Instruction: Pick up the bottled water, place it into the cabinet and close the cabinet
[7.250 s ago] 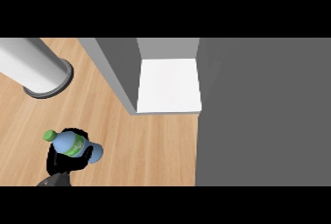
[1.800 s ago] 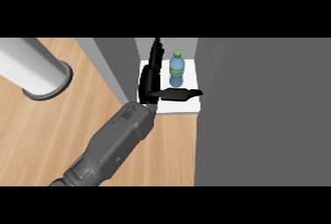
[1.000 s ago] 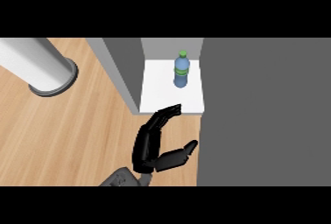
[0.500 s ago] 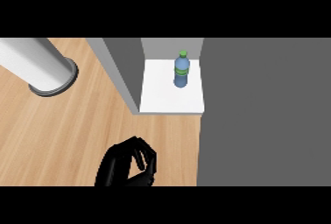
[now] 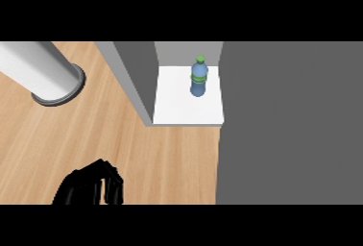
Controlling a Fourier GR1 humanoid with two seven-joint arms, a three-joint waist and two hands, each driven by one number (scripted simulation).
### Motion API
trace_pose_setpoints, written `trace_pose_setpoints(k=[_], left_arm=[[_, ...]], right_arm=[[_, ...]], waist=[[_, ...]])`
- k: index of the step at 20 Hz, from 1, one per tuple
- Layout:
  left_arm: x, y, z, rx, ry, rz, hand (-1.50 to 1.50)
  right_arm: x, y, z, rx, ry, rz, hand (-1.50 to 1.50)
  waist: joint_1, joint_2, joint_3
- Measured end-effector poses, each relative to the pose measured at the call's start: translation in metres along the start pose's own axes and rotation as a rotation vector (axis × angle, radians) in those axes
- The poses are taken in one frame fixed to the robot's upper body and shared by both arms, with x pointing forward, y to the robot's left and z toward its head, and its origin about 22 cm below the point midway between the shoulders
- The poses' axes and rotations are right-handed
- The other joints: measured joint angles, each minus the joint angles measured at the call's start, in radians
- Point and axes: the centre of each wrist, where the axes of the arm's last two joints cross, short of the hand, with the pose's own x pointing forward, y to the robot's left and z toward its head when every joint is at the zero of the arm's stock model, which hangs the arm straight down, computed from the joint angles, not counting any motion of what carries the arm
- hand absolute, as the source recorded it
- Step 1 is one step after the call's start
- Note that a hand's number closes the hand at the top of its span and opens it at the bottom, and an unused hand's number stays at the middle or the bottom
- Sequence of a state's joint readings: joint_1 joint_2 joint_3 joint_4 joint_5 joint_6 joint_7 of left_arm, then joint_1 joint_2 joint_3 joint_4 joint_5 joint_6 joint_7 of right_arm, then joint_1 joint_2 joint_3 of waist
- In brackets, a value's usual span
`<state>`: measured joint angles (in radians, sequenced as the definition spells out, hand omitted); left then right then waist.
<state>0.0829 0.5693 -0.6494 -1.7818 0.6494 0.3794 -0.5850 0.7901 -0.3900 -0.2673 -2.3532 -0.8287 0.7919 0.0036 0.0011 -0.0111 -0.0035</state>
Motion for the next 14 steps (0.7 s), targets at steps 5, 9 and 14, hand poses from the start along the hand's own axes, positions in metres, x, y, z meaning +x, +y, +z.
trace_pose_setpoints(k=[5,9,14], left_arm=[[0.022,0.028,0.002,0.024,-0.02,0.02,-1.5],[0.039,0.046,0.007,0.038,-0.036,0.005,-1.5],[0.055,0.063,0.015,0.057,-0.042,-0.013,-1.5]], right_arm=[[-0.003,0.003,-0.006,0.056,-0.03,-0.017,1.5],[-0.008,0.008,-0.011,0.101,-0.016,-0.054,1.5],[-0.013,0.012,-0.022,0.179,-0.006,-0.085,1.5]], waist=[[-0.003,-0.003,-0.003],[0.004,-0.006,-0.004],[0.013,-0.011,-0.007]])
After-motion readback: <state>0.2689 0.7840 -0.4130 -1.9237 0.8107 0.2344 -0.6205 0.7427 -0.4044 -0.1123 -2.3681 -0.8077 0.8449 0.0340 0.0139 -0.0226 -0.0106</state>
